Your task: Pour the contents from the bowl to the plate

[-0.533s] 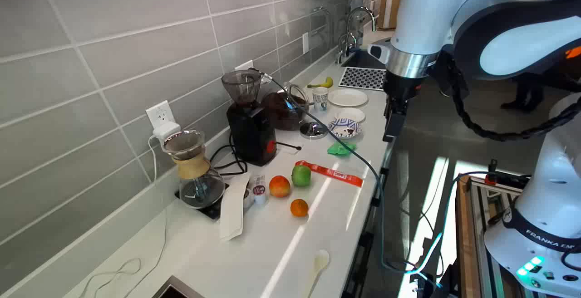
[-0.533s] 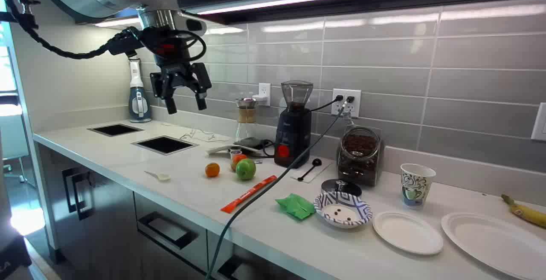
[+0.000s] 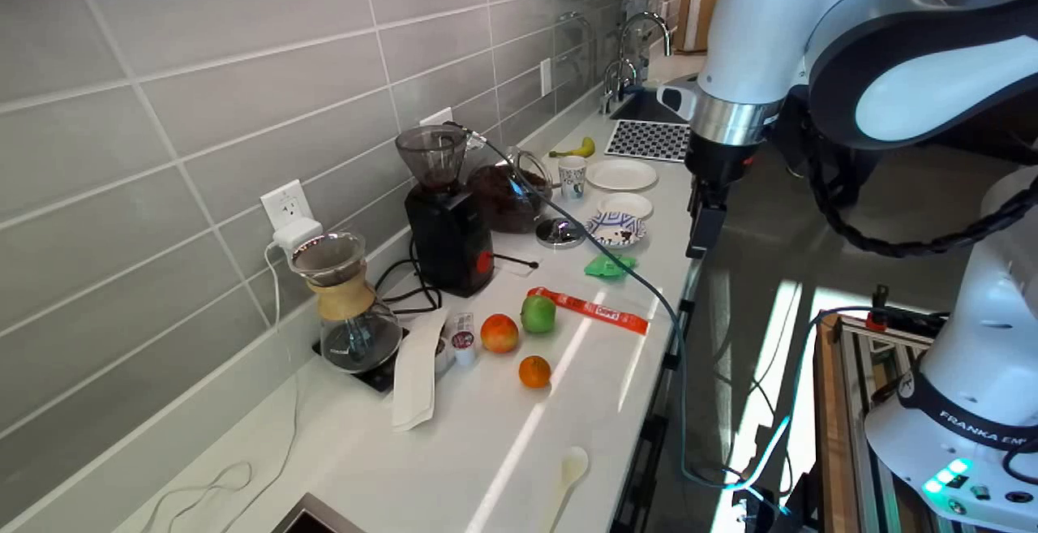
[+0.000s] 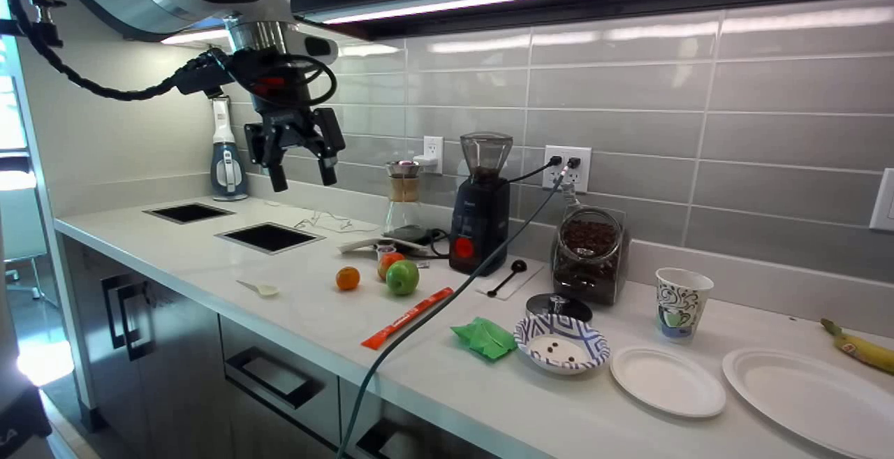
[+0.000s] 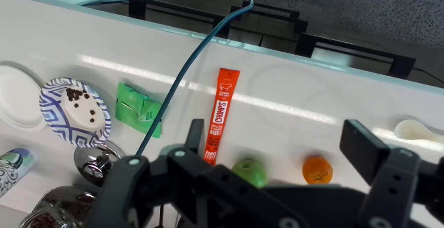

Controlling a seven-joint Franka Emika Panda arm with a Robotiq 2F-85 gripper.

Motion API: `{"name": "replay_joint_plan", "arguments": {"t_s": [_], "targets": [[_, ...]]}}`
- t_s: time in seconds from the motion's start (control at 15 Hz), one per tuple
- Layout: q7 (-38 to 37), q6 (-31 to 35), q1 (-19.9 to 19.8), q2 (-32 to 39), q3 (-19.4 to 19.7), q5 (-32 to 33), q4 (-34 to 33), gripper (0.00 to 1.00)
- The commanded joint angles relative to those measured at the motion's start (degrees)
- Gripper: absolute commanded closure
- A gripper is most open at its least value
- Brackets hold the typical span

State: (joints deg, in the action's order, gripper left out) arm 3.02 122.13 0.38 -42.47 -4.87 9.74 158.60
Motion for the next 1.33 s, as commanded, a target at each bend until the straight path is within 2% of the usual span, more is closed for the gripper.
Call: {"name": "replay_joint_plan", "arguments": {"t_s": [0.0,0.73,0.93,1.27], "targets": [[-0.4,-0.2,0.6,0.0,0.6,0.4,-0.1,0.00],[-0.4,-0.2,0.6,0.0,0.6,0.4,-0.1,0.00],[-1.9,1.2,-2.0,4.0,1.7,1.4,-2.2,0.00],[-1.3,1.5,-6.2,9.4,6.2,1.7,-4.8,0.00]]}}
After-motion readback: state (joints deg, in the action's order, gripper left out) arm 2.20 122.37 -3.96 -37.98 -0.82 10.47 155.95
